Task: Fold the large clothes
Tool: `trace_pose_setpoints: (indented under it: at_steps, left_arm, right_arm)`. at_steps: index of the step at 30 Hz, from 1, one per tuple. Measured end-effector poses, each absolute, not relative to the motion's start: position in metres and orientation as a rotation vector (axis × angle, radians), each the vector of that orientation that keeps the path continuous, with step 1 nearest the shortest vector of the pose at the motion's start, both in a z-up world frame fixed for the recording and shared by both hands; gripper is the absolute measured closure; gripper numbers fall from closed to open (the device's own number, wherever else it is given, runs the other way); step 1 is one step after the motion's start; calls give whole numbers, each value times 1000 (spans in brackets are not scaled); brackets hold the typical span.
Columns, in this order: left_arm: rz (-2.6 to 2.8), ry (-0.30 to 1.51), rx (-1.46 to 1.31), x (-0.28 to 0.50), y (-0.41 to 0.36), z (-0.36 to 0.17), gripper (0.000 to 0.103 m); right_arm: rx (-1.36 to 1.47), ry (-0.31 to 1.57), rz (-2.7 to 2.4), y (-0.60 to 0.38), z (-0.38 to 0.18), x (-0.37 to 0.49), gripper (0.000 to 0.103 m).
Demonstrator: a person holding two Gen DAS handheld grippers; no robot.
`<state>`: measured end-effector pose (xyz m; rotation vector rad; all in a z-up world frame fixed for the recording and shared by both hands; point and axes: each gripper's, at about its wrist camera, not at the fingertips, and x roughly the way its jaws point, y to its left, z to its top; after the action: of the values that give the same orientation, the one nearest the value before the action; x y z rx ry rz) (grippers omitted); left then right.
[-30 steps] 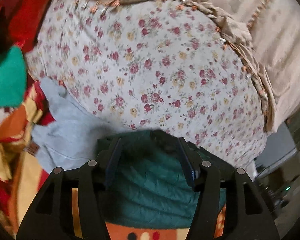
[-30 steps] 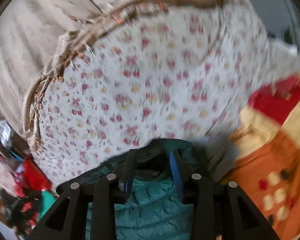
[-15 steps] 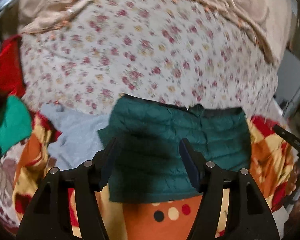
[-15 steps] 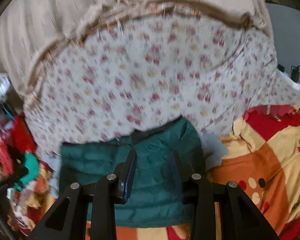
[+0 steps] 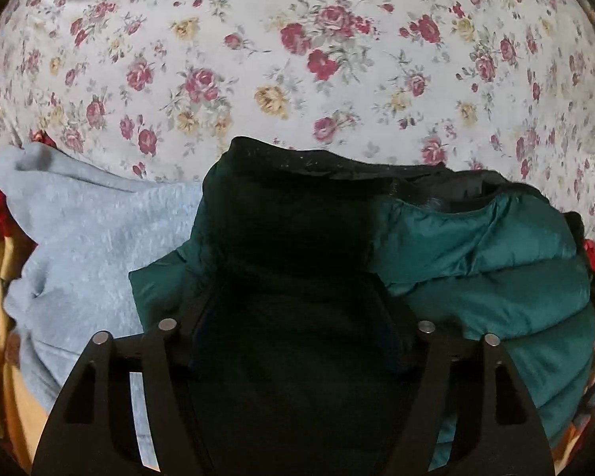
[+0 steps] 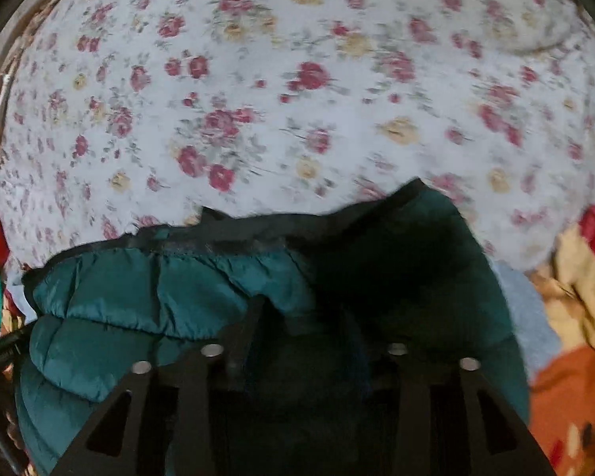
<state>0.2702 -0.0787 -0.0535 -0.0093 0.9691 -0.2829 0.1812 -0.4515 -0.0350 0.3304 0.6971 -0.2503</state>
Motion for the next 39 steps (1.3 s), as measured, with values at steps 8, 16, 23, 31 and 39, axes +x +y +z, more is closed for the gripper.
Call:
trace_pose_setpoints:
  at_steps: [8,16,23,31,39]
  left_arm:
    - [-294,903,20,264,-72,-34,31]
    - [-329,875,-110,207,-11,16,31]
    - [-374,970,-252,168,33,-11,31]
    - [-466,1055,-422,146,36,-62,31]
    - [-539,1057,-517,168,27,-82,15]
  right_arm:
    - [190,727,-268,-423,-27,190,27]
    - [481,601,-258,-457,18,72,27]
    - [594,647,-281,-466,-5,-15,26]
    - [834,658,-239,-472,-79,-39,26]
    - [912,659,-138,-465,-115,0,13]
